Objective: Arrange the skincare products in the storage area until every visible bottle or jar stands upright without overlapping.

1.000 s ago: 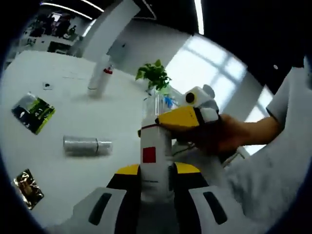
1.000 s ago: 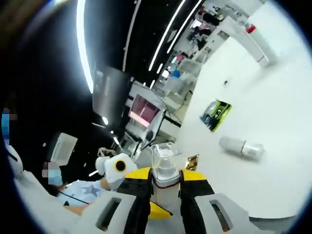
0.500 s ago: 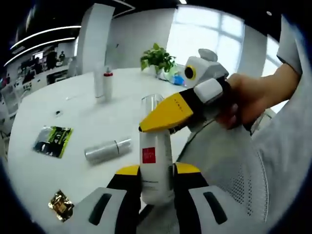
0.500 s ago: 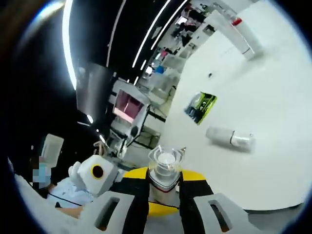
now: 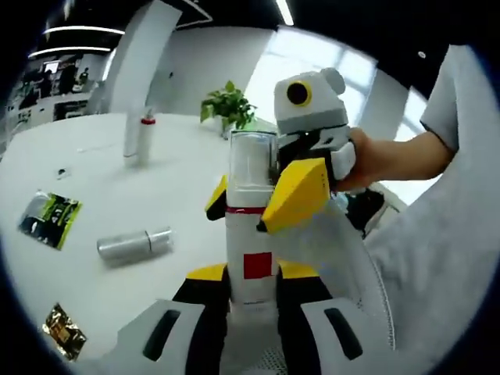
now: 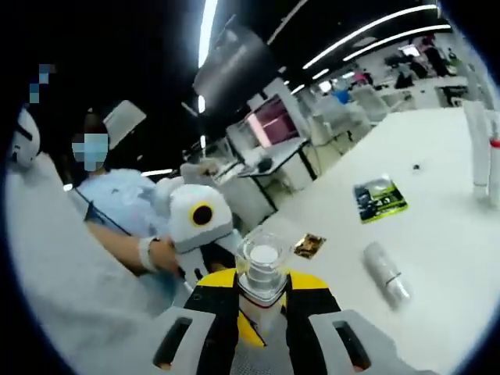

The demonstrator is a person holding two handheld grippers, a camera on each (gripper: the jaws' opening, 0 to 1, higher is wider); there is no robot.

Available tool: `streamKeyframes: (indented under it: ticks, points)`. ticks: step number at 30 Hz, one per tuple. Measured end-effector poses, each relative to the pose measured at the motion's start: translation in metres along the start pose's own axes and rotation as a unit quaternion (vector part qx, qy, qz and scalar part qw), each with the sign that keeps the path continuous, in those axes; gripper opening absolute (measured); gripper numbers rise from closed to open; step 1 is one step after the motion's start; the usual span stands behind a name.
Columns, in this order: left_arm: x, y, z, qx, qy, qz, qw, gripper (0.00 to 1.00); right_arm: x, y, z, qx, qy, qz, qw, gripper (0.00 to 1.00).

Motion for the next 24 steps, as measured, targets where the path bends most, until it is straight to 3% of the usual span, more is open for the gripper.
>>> streamKeyframes:
  ticks: [4, 6, 12, 16, 20, 24]
  points:
    - [0.000, 0.005, 0.004, -0.052, 0.004, -0.018, 0.9985, 0.22, 0.004, -0.003, -0.003, 0.044, -0.027, -0.041, 0.9978, 0.15]
    - [0.000, 0.007, 0.004, -0.061, 0.004, -0.014, 0.9980, 0.22, 0.004, -0.002, -0.004, 0.058, -0.031, -0.043, 0.9969, 0.15]
    - [0.000, 0.011, 0.005, -0.085, 0.010, -0.019, 0.9961, 0.22, 0.003, 0.001, -0.004, 0.095, -0.024, -0.026, 0.9949, 0.15]
    - [0.000, 0.011, 0.003, -0.090, 0.012, -0.037, 0.9952, 0.22, 0.002, 0.002, -0.003, 0.097, -0.007, -0.006, 0.9953, 0.16]
    - [0.003, 0.006, 0.000, -0.065, 0.028, -0.050, 0.9963, 0.21, 0.002, 0.007, -0.001, 0.078, 0.036, 0.027, 0.9959, 0.16]
    - [0.002, -0.004, -0.003, -0.001, 0.022, -0.058, 0.9981, 0.21, 0.001, 0.012, 0.005, 0.038, 0.045, 0.069, 0.9959, 0.15]
Point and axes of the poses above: the point that each gripper's makers call its tool centre point, and the gripper's own axes: z roughly forward along the fingers, y roughly to its right, x roughly out of its top, the point moved 10 cm from there along -z, roughly backward along the fingers, and after that the axes turned 8 degrees about -y, right-handed, at the moved point
